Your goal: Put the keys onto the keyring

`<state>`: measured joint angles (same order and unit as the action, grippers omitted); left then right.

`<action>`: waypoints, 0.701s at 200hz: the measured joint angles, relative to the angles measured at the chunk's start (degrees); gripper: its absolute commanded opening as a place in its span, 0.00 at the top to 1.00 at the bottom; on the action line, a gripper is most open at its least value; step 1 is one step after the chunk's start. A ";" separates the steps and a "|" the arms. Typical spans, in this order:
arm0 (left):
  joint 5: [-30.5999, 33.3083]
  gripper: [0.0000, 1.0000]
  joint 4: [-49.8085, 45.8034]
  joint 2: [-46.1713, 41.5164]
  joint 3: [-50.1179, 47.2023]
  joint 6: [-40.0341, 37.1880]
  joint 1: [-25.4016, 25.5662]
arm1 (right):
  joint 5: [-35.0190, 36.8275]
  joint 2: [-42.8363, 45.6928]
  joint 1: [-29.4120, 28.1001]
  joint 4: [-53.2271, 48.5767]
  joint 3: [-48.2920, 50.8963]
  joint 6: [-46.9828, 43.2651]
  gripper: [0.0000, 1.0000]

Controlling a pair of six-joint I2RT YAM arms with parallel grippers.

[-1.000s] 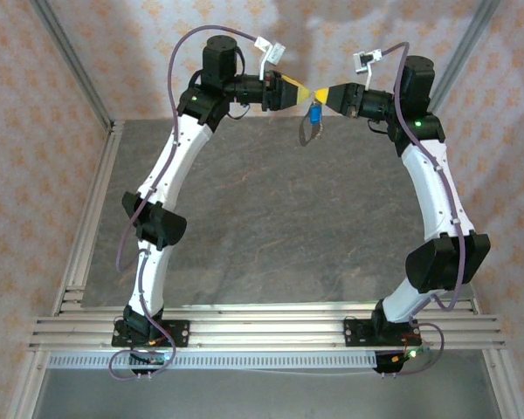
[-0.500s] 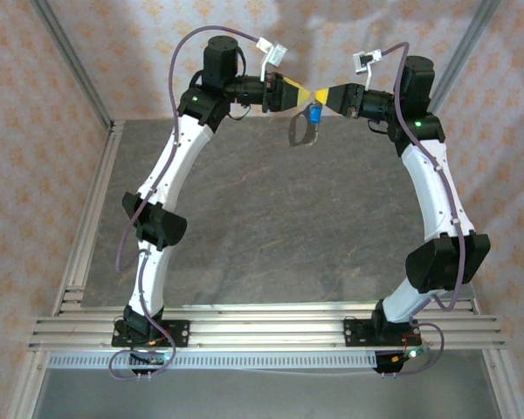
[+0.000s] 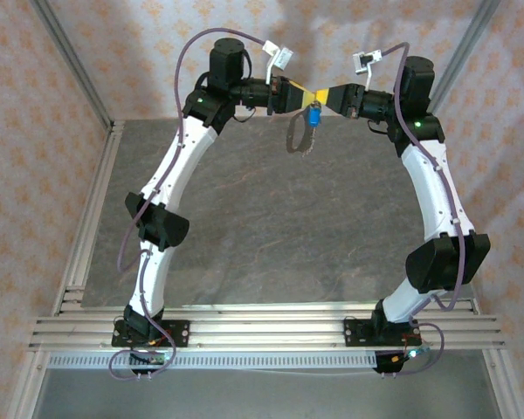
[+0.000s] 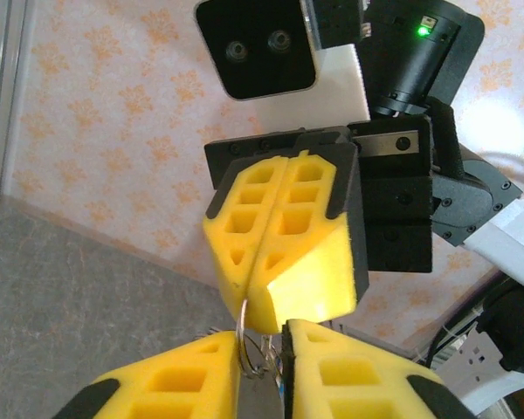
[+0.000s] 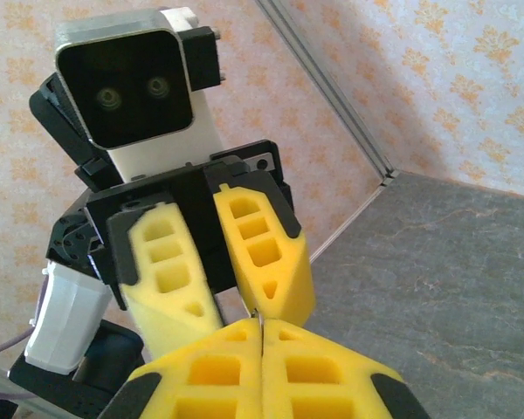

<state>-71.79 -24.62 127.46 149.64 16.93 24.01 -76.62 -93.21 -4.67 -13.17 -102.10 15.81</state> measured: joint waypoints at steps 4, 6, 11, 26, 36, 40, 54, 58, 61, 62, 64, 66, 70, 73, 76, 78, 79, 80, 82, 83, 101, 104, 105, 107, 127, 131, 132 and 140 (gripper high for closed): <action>0.00 0.88 0.07 0.11 0.00 0.20 0.00 | -0.02 0.00 0.00 0.04 0.04 0.00 1.00; 0.00 0.89 0.13 0.17 0.00 0.20 0.00 | -0.09 0.00 0.00 0.07 0.11 0.00 1.00; 0.00 0.89 0.28 0.28 0.00 0.37 -0.02 | -0.09 0.00 0.00 0.09 0.24 0.00 1.00; 0.00 0.89 0.39 0.57 0.00 0.70 -0.02 | -0.11 0.00 0.22 0.11 0.68 0.00 1.00; 0.00 0.82 0.52 0.70 0.00 1.01 0.00 | -0.13 0.00 0.24 0.11 0.70 0.00 1.00; -0.02 0.78 0.74 0.74 0.00 1.14 0.02 | -0.11 0.00 0.24 0.11 0.70 0.02 1.00; 0.00 0.71 1.25 0.81 0.02 1.55 0.02 | -0.11 0.00 0.22 0.17 0.70 0.02 1.00; -0.02 0.71 1.31 0.81 0.02 1.33 0.02 | -0.11 0.00 0.22 0.20 0.70 0.02 1.00; -0.04 0.71 1.33 0.81 0.02 1.60 0.02 | -0.11 0.00 0.22 0.20 0.70 0.02 1.00; -0.02 0.71 1.40 0.83 0.02 1.60 0.02 | -0.11 0.00 0.22 0.22 0.70 0.02 1.00; -0.02 0.71 1.42 0.83 0.02 1.53 0.02 | -0.11 0.00 0.22 0.22 0.70 0.00 1.00; -0.02 0.71 1.46 0.83 0.02 1.60 0.02 | -0.11 0.00 0.22 0.26 0.70 0.02 1.00; -0.02 0.71 1.62 0.85 0.02 1.62 0.02 | -0.11 0.00 0.22 0.31 0.70 0.02 1.00; -0.02 0.71 1.66 0.85 0.02 1.62 0.02 | -0.11 0.00 0.22 0.33 0.70 0.02 1.00; -0.02 0.71 1.70 0.85 0.02 1.62 0.02 | -0.11 0.00 0.22 0.35 0.70 0.02 1.00; -0.02 0.71 1.73 0.85 0.02 1.62 0.02 | -0.11 0.00 0.22 0.35 0.70 0.02 1.00; -0.02 0.71 1.73 0.85 0.02 1.62 0.02 | -0.11 0.00 0.22 0.35 0.70 0.00 1.00; -0.02 0.71 1.75 0.85 0.02 1.62 0.02 | -0.11 0.00 0.22 0.35 0.70 0.00 1.00; -0.02 0.71 1.77 0.85 0.02 1.62 0.02 | -0.11 0.00 0.22 0.35 0.70 0.02 1.00; -0.02 0.71 1.79 0.85 0.02 1.62 0.02 | -0.11 0.00 0.22 0.37 0.70 0.00 1.00; -0.02 0.71 2.34 0.85 0.04 1.88 0.02 | -0.11 0.00 0.22 0.37 0.70 0.00 1.00; -0.02 0.71 2.51 0.85 0.04 1.95 0.02 | -0.11 0.00 0.22 0.35 0.70 0.00 1.00; -0.02 0.71 2.56 0.85 0.04 2.01 0.02 | -0.11 0.00 0.22 0.35 0.70 0.00 1.00; 0.00 0.71 2.62 0.85 0.04 2.12 0.02 | -0.11 0.00 0.22 0.35 0.70 0.00 1.00; 0.00 0.71 3.50 0.85 0.07 2.71 0.02 | -0.11 0.00 0.22 0.33 0.70 -0.04 1.00; 0.00 0.72 3.63 0.85 0.07 2.84 0.00 | -0.11 0.00 0.22 0.33 0.70 -0.04 1.00; -0.02 0.73 3.67 0.85 0.09 2.91 0.00 | -0.11 0.00 0.22 0.33 0.70 -0.04 1.00; 0.00 0.75 4.09 0.85 0.11 3.19 0.02 | -0.11 0.00 0.22 0.33 0.70 -0.07 1.00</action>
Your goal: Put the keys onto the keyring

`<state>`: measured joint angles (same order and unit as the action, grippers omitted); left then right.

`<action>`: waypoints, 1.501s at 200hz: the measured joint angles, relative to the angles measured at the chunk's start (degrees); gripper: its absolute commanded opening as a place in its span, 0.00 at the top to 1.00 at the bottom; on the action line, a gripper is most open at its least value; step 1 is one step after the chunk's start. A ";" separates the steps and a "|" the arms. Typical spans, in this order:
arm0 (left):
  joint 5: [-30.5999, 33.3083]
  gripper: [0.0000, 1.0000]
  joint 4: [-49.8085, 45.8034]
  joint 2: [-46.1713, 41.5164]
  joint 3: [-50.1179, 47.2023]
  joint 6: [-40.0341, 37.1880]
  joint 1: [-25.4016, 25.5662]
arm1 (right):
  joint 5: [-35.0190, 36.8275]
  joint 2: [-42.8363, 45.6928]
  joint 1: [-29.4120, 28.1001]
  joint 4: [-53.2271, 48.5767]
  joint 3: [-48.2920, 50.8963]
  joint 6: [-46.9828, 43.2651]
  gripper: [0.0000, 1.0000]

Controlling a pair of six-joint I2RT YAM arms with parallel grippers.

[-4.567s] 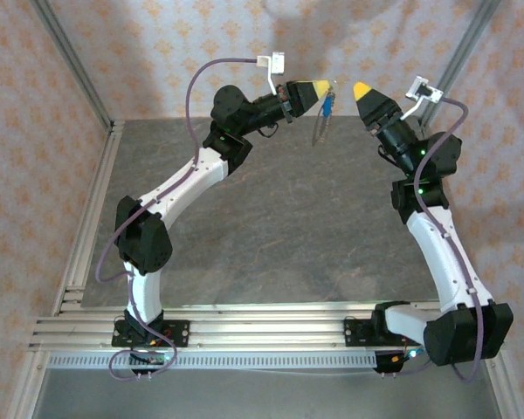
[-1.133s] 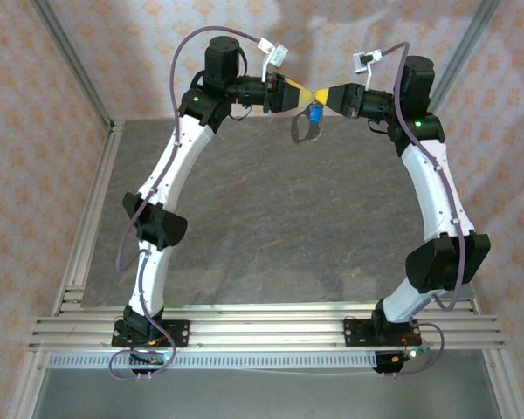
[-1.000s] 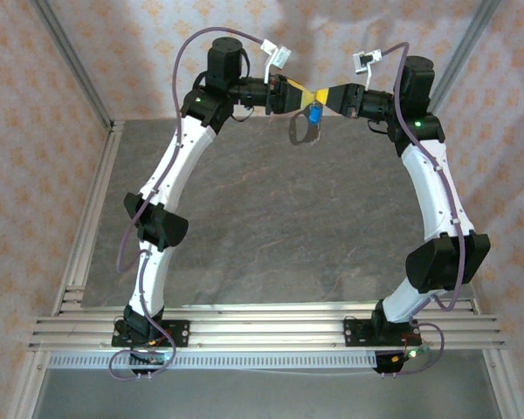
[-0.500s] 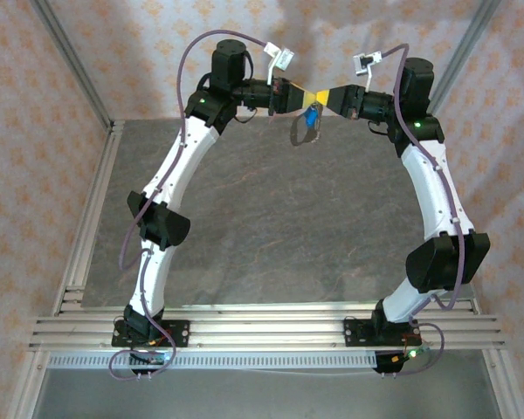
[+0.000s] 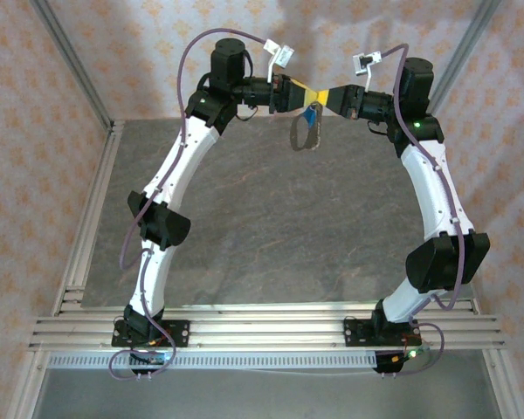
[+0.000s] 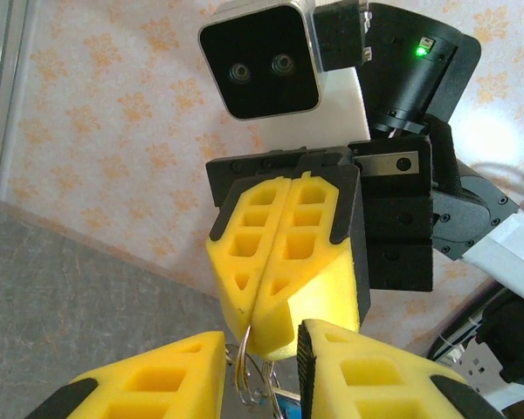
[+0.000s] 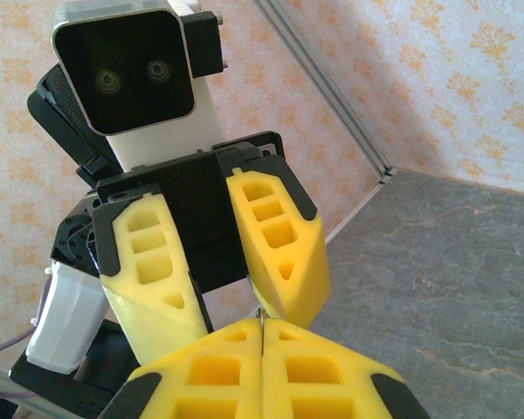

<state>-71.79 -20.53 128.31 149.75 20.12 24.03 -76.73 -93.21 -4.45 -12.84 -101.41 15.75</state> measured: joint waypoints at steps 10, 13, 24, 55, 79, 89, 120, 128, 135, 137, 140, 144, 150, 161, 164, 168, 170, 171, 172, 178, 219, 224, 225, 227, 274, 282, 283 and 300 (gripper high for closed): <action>-0.02 0.75 0.55 0.00 0.00 0.33 0.00 | 0.00 0.00 0.00 0.00 0.00 -0.02 1.00; -0.02 0.76 0.63 0.00 0.00 0.44 0.00 | 0.00 0.00 0.00 0.00 0.00 -0.02 1.00; -0.02 0.76 0.85 0.00 0.11 0.66 -0.02 | 0.00 0.00 0.00 0.00 0.02 -0.17 1.00; -0.17 0.75 0.63 0.00 0.11 0.63 -0.02 | 0.00 0.00 0.00 -0.02 0.04 -0.22 1.00; -0.72 0.77 -0.39 0.00 0.11 -0.74 -0.02 | 0.00 0.00 0.00 -0.02 0.07 -0.22 1.00; -0.94 0.79 -1.20 0.00 0.11 -1.42 -0.02 | 0.00 0.00 0.00 -0.02 0.07 -0.24 1.00; -1.29 0.85 -2.82 0.00 0.11 -2.71 -0.02 | -0.04 0.00 0.00 -0.02 0.07 -0.39 1.00; -1.29 0.86 -2.95 0.00 0.11 -2.89 -0.07 | -0.04 0.00 0.00 -0.02 0.07 -0.39 1.00; -1.29 0.87 -3.06 0.00 0.11 -2.99 -0.07 | -0.07 0.00 0.00 -0.02 0.07 -0.39 1.00; -1.27 0.88 -3.08 0.00 0.11 -3.08 -0.07 | -0.07 0.00 0.00 -0.02 0.07 -0.39 1.00; -1.27 0.88 -3.08 0.00 0.11 -3.10 -0.07 | -0.07 0.00 0.00 -0.02 0.07 -0.39 1.00; -1.27 0.89 -3.08 0.00 0.11 -3.17 -0.07 | -0.07 0.00 0.00 -0.02 0.07 -0.39 1.00; -1.27 0.90 -3.08 0.00 0.11 -3.15 -0.07 | -0.09 0.00 0.00 -0.02 0.07 -0.42 1.00; -1.22 0.94 -3.06 0.00 0.11 -3.13 -0.07 | -0.15 0.00 0.00 -0.02 0.07 -0.42 1.00; -1.22 0.95 -3.06 0.00 0.11 -3.15 -0.07 | -0.20 0.00 0.00 -0.02 0.07 -0.42 1.00; -1.18 0.97 -3.06 0.00 0.11 -2.99 -0.07 | -0.22 0.00 0.00 -0.02 0.07 -0.42 1.00; -1.18 0.99 -3.04 0.00 0.11 -2.97 -0.07 | -0.22 0.00 0.00 -0.02 0.07 -0.42 1.00; -1.16 1.00 -3.04 0.00 0.11 -3.02 -0.07 | -0.22 0.00 0.00 -0.02 0.07 -0.42 1.00; -1.16 1.00 -3.04 0.00 0.11 -3.04 -0.07 | -0.22 0.00 0.02 -0.02 0.07 -0.42 1.00; -1.05 1.00 -2.93 0.00 0.11 -2.97 -0.04 | -0.22 0.00 0.02 -0.02 0.09 -0.44 1.00; 0.59 1.00 -2.36 0.22 0.13 -1.57 0.42 | 1.81 0.74 0.46 1.05 1.97 -0.24 0.77; 0.92 1.00 -2.23 0.22 0.11 -1.42 0.52 | 2.34 1.20 0.72 1.86 2.86 0.48 0.76; 0.94 1.00 -2.19 0.22 0.11 -1.36 0.55 | 2.45 1.36 0.79 2.19 3.17 0.50 0.76; 1.09 1.00 -2.08 0.22 0.09 -1.27 0.63 | 2.45 1.49 0.83 2.45 3.48 0.76 0.76; 3.52 1.00 3.13 0.22 -2.25 1.03 2.16 | 5.88 7.76 3.93 18.71 16.50 12.22 0.73; 3.72 1.00 3.78 0.22 -2.67 1.31 2.25 | 6.36 8.28 4.24 21.44 17.99 14.27 0.73; 3.72 1.00 3.89 0.22 -2.73 1.33 2.29 | 6.43 8.31 4.26 21.68 18.14 14.47 0.73; 3.91 1.00 5.25 0.22 -3.04 2.12 2.40 | 7.13 8.85 4.46 26.82 20.74 17.99 0.73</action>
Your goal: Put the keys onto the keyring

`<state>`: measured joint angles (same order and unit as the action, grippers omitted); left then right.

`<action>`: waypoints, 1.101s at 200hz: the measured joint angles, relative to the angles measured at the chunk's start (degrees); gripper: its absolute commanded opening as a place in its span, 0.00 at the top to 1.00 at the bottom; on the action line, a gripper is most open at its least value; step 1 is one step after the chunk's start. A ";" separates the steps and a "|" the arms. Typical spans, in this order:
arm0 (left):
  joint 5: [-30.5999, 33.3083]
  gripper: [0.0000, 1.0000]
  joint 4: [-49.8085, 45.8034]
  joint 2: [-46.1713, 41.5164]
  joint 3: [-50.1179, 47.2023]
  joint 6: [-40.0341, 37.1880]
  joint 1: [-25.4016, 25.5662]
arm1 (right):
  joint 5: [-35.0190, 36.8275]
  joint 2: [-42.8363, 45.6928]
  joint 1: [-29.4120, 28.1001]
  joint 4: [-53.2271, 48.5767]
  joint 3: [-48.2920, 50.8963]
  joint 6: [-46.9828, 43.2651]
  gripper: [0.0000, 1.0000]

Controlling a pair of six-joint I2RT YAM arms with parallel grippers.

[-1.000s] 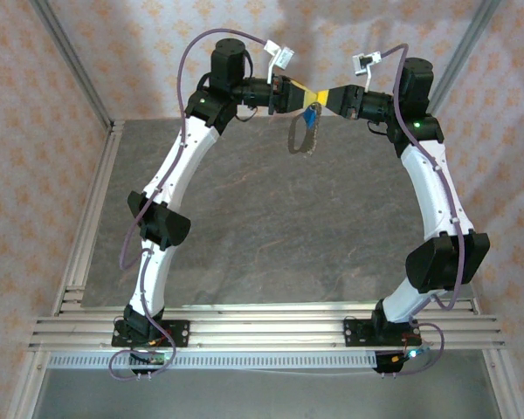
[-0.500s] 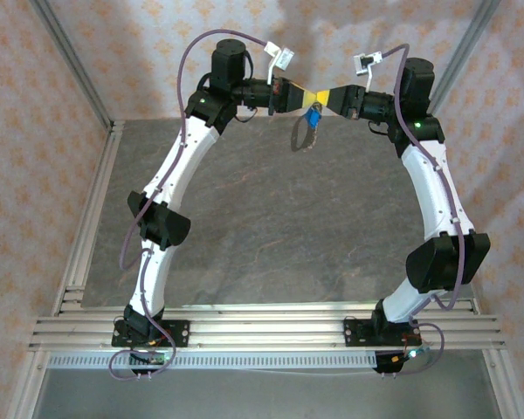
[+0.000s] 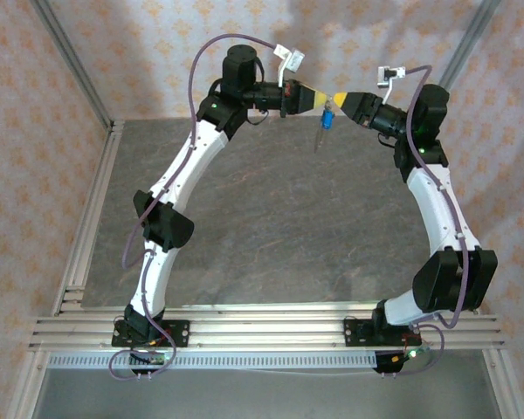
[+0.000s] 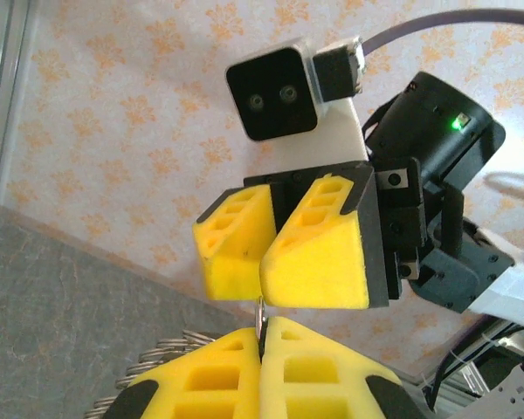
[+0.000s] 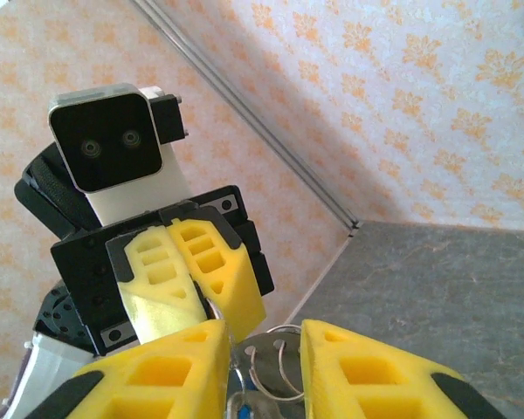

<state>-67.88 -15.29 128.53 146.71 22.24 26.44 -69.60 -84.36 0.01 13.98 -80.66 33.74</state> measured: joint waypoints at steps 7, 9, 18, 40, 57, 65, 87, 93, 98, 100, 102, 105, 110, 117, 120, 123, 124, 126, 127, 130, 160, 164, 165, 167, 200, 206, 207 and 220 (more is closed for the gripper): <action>0.04 1.00 0.63 0.00 0.00 0.28 0.00 | 0.24 0.00 0.00 1.90 0.74 1.38 0.73; 0.07 1.00 0.76 0.00 0.00 0.42 0.00 | 0.33 0.00 0.00 2.27 0.87 1.75 0.73; 0.33 1.00 1.70 -0.02 -0.02 0.85 0.00 | 0.72 0.00 -0.09 4.42 1.75 3.37 0.74; 0.85 1.00 3.65 -0.02 -0.22 1.97 0.11 | 1.27 0.00 -0.50 7.98 3.02 6.27 0.78; 1.05 1.00 4.55 -0.02 -0.31 2.43 0.22 | 1.53 0.00 -1.42 9.88 3.39 7.41 0.81; 1.07 1.00 4.87 -0.04 -0.31 2.60 0.17 | 2.01 0.00 -1.84 10.75 3.65 7.87 0.82; 1.31 1.00 5.86 -0.31 -0.94 3.06 0.04 | 3.13 0.00 -2.97 12.09 4.68 8.31 0.86; 1.38 1.00 5.97 -0.46 -1.27 3.26 0.00 | 3.52 0.00 -3.26 12.07 4.87 8.26 0.87; 1.46 1.00 6.21 -0.59 -1.68 3.39 -0.09 | 3.76 0.00 -3.45 12.04 5.05 8.11 0.87; 1.49 1.00 6.25 -0.66 -1.77 3.43 -0.09 | 3.82 0.00 -3.54 12.02 5.14 8.09 0.87; 1.51 1.00 6.29 -0.68 -1.92 3.45 -0.15 | 3.87 0.00 -3.63 12.02 5.22 8.02 0.87; 1.51 1.00 6.54 -0.79 -2.19 3.48 -0.17 | 4.07 0.02 -3.80 12.00 5.38 7.82 0.88; 1.57 1.00 6.80 -0.92 -2.64 3.52 -0.20 | 4.17 0.07 -3.96 11.98 5.64 7.67 0.88; 1.79 1.00 7.17 -1.22 -3.37 3.72 -0.24 | 4.31 0.13 -4.20 11.91 6.16 7.37 0.88; 1.92 1.00 7.26 -1.33 -3.67 3.72 -0.24 | 4.31 0.20 -4.31 11.89 6.40 7.34 0.88; 1.97 1.00 7.32 -1.42 -3.91 3.89 -0.24 | 4.31 0.24 -4.42 11.78 6.67 7.19 0.88; 2.01 1.00 7.39 -1.46 -4.04 3.89 -0.24 | 4.31 0.28 -4.46 11.80 6.82 7.13 0.88; 2.03 1.00 7.45 -1.53 -4.20 3.89 -0.22 | 4.31 0.33 -4.50 11.80 6.97 7.10 0.88; 2.08 1.00 7.50 -1.55 -4.35 3.98 -0.22 | 4.31 0.37 -4.52 11.78 7.13 7.06 0.88; 2.10 1.00 7.61 -1.64 -4.57 4.20 -0.22 | 4.31 0.48 -4.59 11.65 7.37 6.84 0.88; 2.64 1.00 9.46 -2.14 -6.32 4.92 0.11 | 4.74 2.27 -5.25 8.68 10.08 4.37 0.86; 2.64 1.00 9.70 -2.27 -6.58 4.94 0.13 | 4.87 2.78 -5.33 8.13 10.62 4.02 0.86; 2.67 1.00 9.79 -2.32 -6.62 4.96 0.13 | 4.96 2.86 -5.33 8.07 10.71 4.00 0.86; 2.67 1.00 9.92 -2.45 -6.80 4.94 0.22 | 5.14 3.06 -5.35 7.85 11.04 3.82 0.86; 2.82 1.00 12.52 -4.72 -9.53 5.62 0.44 | 10.23 8.46 -2.84 8.07 16.57 4.81 0.86; 2.82 1.00 13.33 -5.14 -10.01 5.88 0.46 | 11.61 9.57 -2.01 8.79 17.64 5.64 0.85; 2.82 1.00 13.53 -5.22 -10.12 5.97 0.48 | 11.74 9.68 -1.92 8.92 17.77 5.66 0.85; 2.82 1.00 15.15 -6.16 -11.26 6.49 0.48 | 14.71 11.63 -0.52 10.82 19.82 7.43 0.85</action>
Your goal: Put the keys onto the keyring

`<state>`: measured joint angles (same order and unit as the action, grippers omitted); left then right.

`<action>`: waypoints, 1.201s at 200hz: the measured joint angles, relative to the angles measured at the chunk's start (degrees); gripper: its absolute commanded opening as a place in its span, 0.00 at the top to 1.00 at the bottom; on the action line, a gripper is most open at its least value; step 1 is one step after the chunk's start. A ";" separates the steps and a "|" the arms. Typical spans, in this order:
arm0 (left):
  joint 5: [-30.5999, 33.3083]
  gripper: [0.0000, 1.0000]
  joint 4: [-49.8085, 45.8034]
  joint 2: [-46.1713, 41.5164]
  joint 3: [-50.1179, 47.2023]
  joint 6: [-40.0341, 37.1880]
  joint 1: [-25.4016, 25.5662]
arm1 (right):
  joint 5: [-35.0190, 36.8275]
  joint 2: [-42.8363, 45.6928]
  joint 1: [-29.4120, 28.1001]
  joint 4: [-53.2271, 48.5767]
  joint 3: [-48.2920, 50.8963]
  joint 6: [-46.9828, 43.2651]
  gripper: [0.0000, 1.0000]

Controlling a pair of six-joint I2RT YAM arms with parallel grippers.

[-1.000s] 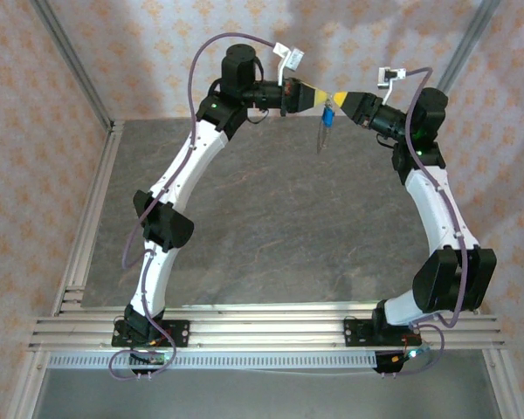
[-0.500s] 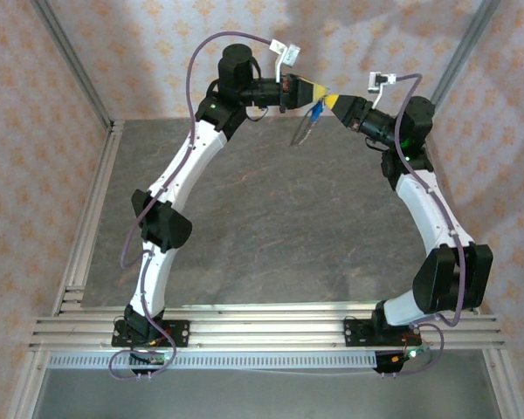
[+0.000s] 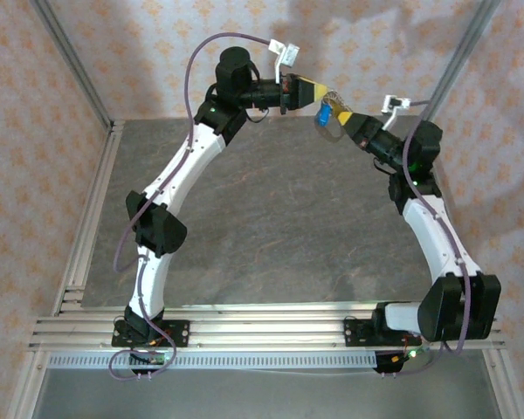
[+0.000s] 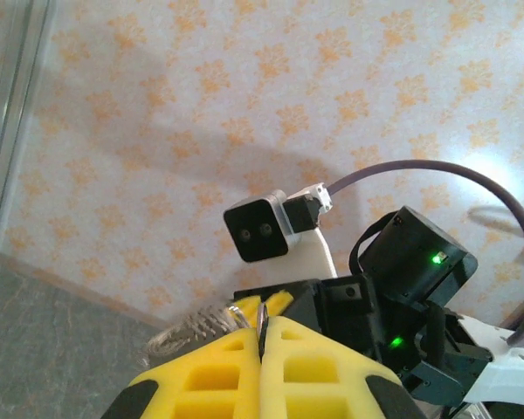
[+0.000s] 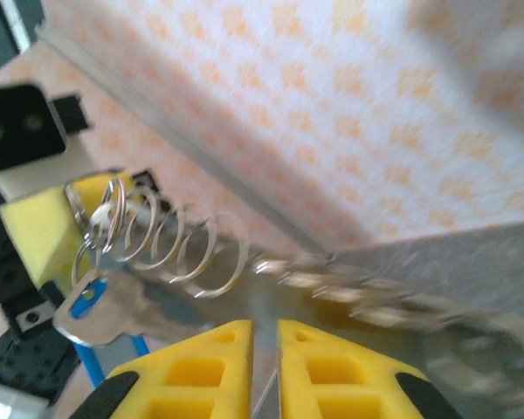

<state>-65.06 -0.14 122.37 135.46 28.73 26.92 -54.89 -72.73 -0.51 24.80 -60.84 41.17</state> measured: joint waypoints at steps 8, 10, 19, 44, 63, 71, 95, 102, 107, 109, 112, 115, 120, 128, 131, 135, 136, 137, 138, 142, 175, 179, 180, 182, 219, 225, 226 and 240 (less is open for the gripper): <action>0.00 1.00 0.94 -0.48 -0.63 0.24 0.11 | 1.79 0.96 0.46 1.27 0.96 1.14 0.84; -0.02 1.00 1.18 -0.63 -0.81 0.44 0.11 | 2.08 1.11 0.50 1.51 1.09 1.49 0.84; 0.00 1.00 2.19 -1.14 -1.51 1.11 0.13 | 3.58 1.90 0.57 3.19 1.84 3.17 0.82; 0.00 1.00 4.90 -2.54 -3.67 2.45 0.37 | 6.01 3.13 0.46 8.81 2.58 7.93 0.75; 0.00 1.00 6.62 -3.56 -5.53 3.08 0.48 | 7.23 3.43 -0.28 12.83 2.58 10.88 0.74; 0.02 1.00 7.37 -3.93 -6.12 3.28 0.63 | 7.43 3.48 -1.01 14.05 2.58 11.87 0.73; 0.04 1.00 8.61 -4.72 -7.06 3.43 1.14 | 7.91 3.48 -4.09 16.15 2.58 13.40 0.73; 0.02 1.00 8.74 -4.90 -7.15 3.43 1.29 | 8.07 3.48 -4.98 16.52 2.58 13.64 0.73; 0.02 1.00 8.87 -5.03 -7.19 3.43 1.51 | 8.11 3.48 -5.60 16.74 2.58 13.73 0.71; 0.02 1.00 8.94 -5.03 -7.19 3.43 1.55 | 8.15 3.48 -5.84 16.87 2.58 13.79 0.71; 0.02 1.00 9.07 -5.09 -7.21 3.43 1.62 | 8.20 3.48 -6.16 16.92 2.58 13.86 0.71; 0.02 1.00 9.25 -5.16 -7.26 3.43 1.62 | 8.24 3.48 -6.56 17.11 2.58 13.88 0.70; 0.02 1.00 9.44 -5.27 -7.28 3.45 1.70 | 8.24 3.48 -6.93 17.27 2.58 13.92 0.70; 0.02 1.00 9.81 -5.35 -7.28 3.63 1.99 | 8.28 3.48 -7.48 17.44 2.58 13.92 0.70; 0.04 1.00 9.92 -5.40 -7.28 3.63 1.99 | 8.28 3.48 -7.63 17.55 2.58 13.92 0.69; 0.02 1.00 10.10 -5.42 -7.28 3.85 1.99 | 8.35 3.48 -7.78 17.68 2.58 13.92 0.69; 0.02 1.00 10.10 -5.44 -7.28 3.85 1.99 | 8.37 3.48 -7.80 17.73 2.58 13.92 0.69; 0.02 1.00 10.14 -5.44 -7.28 3.82 2.01 | 8.37 3.48 -7.82 17.75 2.58 13.92 0.69; 0.02 1.00 10.19 -5.44 -7.28 3.85 2.03 | 8.41 3.48 -7.87 17.77 2.58 13.92 0.69; 0.02 1.00 10.29 -5.49 -7.28 3.87 2.14 | 8.44 3.48 -7.96 17.81 2.58 13.92 0.69; 0.00 1.00 10.73 -5.53 -7.28 4.26 2.38 | 8.48 3.48 -8.20 18.82 2.60 14.08 0.69; 0.00 1.00 10.73 -5.53 -7.28 4.26 2.40 | 8.50 3.48 -8.20 19.02 2.62 14.14 0.69; 0.02 1.00 10.73 -5.53 -7.28 4.26 2.40 | 8.50 3.48 -8.20 19.04 2.62 14.14 0.69; 0.00 1.00 10.73 -5.53 -7.28 4.28 2.40 | 8.50 3.48 -8.20 19.12 2.64 14.16 0.69; 0.00 1.00 10.73 -5.53 -7.28 4.28 2.40 | 8.63 3.48 -8.24 20.26 2.80 14.36 0.69; 0.00 1.00 10.73 -5.53 -7.28 4.28 2.40 | 8.68 3.48 -8.24 20.35 2.80 14.36 0.69; 0.00 1.00 10.73 -5.53 -7.28 4.28 2.40 | 8.68 3.48 -8.24 20.41 2.80 14.36 0.69; 0.00 1.00 10.73 -5.53 -7.28 4.28 2.45 | 8.66 3.48 -8.24 20.76 2.80 14.40 0.69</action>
<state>-65.06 10.59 116.84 128.18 33.01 29.36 -46.24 -69.25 -8.75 45.56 -58.04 55.57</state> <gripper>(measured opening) 0.042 0.311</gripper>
